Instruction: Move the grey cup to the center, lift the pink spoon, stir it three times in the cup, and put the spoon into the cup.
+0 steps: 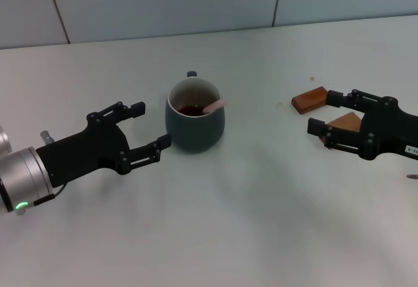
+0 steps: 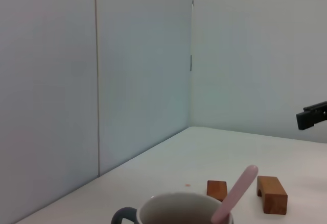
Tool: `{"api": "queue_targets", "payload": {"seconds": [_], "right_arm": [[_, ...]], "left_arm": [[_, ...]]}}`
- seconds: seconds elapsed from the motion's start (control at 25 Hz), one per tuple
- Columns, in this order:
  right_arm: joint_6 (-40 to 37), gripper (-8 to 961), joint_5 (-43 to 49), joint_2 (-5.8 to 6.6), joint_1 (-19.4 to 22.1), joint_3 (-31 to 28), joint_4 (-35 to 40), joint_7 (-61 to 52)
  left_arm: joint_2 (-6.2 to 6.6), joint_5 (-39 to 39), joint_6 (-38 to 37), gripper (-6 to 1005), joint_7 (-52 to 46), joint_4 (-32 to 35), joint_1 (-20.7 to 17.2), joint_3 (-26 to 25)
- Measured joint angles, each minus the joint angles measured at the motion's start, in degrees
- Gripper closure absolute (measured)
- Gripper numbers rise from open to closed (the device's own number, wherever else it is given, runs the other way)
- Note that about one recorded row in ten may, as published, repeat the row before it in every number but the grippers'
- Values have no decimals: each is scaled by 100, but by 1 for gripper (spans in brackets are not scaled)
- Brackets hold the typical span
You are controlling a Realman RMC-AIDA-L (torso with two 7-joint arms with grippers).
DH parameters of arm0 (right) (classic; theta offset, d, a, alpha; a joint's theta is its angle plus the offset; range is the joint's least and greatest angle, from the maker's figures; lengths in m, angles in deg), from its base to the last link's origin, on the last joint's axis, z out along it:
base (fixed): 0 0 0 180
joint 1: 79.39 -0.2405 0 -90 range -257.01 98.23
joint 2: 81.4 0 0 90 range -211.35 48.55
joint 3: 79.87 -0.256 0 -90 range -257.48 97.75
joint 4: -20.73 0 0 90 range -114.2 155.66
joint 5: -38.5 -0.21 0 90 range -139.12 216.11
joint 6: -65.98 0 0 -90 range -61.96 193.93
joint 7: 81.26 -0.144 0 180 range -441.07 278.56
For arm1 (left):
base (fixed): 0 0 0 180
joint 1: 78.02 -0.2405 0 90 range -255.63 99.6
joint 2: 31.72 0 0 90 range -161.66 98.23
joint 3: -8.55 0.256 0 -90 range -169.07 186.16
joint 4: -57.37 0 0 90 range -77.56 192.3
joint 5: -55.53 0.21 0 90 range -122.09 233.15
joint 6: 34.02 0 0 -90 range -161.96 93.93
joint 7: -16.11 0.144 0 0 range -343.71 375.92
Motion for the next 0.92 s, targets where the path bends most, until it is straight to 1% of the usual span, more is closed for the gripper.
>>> {"api": "queue_targets", "payload": {"seconds": [0.24,0.4,0.48,0.92], "right_arm": [[14,212,101,15,-87,28,-41,-178],[50,212,678,20,-367,-1,-40,-661],[56,212,781,13,-420,-2,-18,-734],[28,212,792,3,-456,-3,58,-878]], "left_arm": [[-1,26,30,180,0,-31,0,3],[-1,39,61,180,-1,-33,3,41],[-1,39,63,180,-2,-33,4,50],[16,43,64,180,-83,-26,9,133]]}}
